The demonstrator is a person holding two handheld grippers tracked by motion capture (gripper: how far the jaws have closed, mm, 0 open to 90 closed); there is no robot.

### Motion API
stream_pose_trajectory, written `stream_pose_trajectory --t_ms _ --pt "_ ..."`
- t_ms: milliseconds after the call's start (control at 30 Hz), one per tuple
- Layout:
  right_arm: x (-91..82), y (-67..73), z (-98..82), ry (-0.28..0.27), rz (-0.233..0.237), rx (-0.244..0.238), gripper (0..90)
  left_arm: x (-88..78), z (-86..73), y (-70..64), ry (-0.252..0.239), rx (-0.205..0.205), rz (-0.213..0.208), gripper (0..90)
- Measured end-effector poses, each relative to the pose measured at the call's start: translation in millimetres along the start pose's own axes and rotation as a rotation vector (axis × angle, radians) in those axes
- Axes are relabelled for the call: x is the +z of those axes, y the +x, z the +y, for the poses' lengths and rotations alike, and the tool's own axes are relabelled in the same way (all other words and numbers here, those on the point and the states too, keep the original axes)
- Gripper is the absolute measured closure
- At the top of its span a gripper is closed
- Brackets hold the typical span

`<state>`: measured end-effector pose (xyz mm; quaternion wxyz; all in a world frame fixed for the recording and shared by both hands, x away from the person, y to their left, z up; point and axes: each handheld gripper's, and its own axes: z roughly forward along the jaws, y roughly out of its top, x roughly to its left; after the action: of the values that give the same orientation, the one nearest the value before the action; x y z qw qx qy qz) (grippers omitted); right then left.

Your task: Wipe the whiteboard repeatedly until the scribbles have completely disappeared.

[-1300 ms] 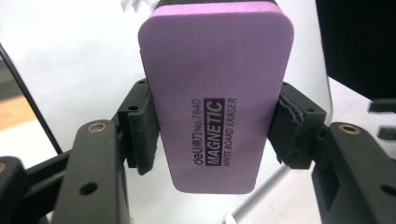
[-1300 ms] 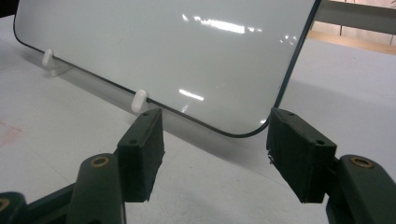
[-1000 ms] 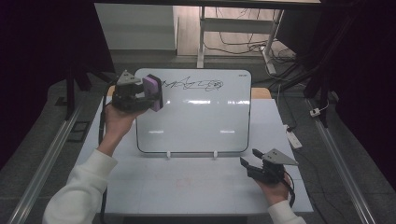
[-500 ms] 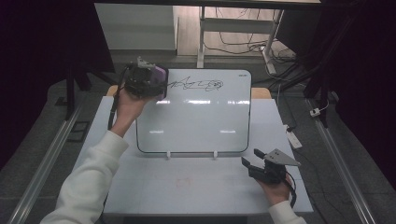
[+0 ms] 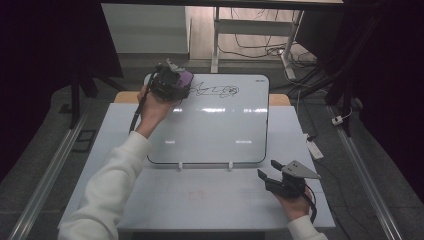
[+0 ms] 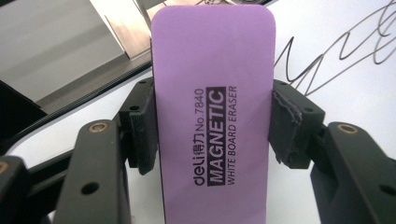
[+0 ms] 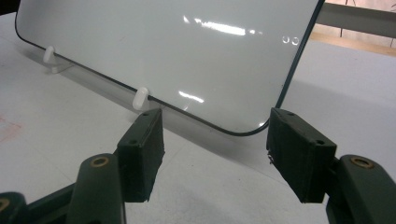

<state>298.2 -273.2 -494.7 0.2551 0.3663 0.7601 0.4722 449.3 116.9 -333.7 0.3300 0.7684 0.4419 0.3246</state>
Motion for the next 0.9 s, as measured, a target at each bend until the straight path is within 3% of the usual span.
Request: stream_pose_trajectory --t_ms 167,500,533,633,733,833,900 --pt "-0.8 -0.2 0.0 -0.006 -0.002 -0.001 36.2 4.0 0.4 -6.6 -0.011 0.005 -0.004 41.0" --pt "-0.5 1.7 0.3 -0.005 -0.007 -0.009 36.2 12.1 10.1 -32.3 -0.016 0.070 -0.018 41.0" --pt "-0.7 1.6 0.3 -0.006 -0.007 -0.007 36.2 11.3 10.1 -30.8 -0.013 0.066 -0.022 41.0" --pt "-1.6 0.6 -0.2 -0.007 -0.009 -0.005 36.2 6.1 6.7 -18.4 -0.006 0.063 0.028 41.1" --pt "-2.0 -0.6 -1.0 -0.009 -0.010 0.000 36.2 -1.1 0.3 4.1 0.000 0.019 0.062 41.1" --pt "-2.4 -0.5 -0.4 -0.011 -0.012 -0.002 36.2 -5.2 -5.3 21.1 0.004 -0.021 0.067 41.1" --pt "-2.4 0.3 0.1 -0.011 -0.014 -0.004 36.2 -5.0 -5.6 21.7 0.003 -0.024 0.066 41.1"
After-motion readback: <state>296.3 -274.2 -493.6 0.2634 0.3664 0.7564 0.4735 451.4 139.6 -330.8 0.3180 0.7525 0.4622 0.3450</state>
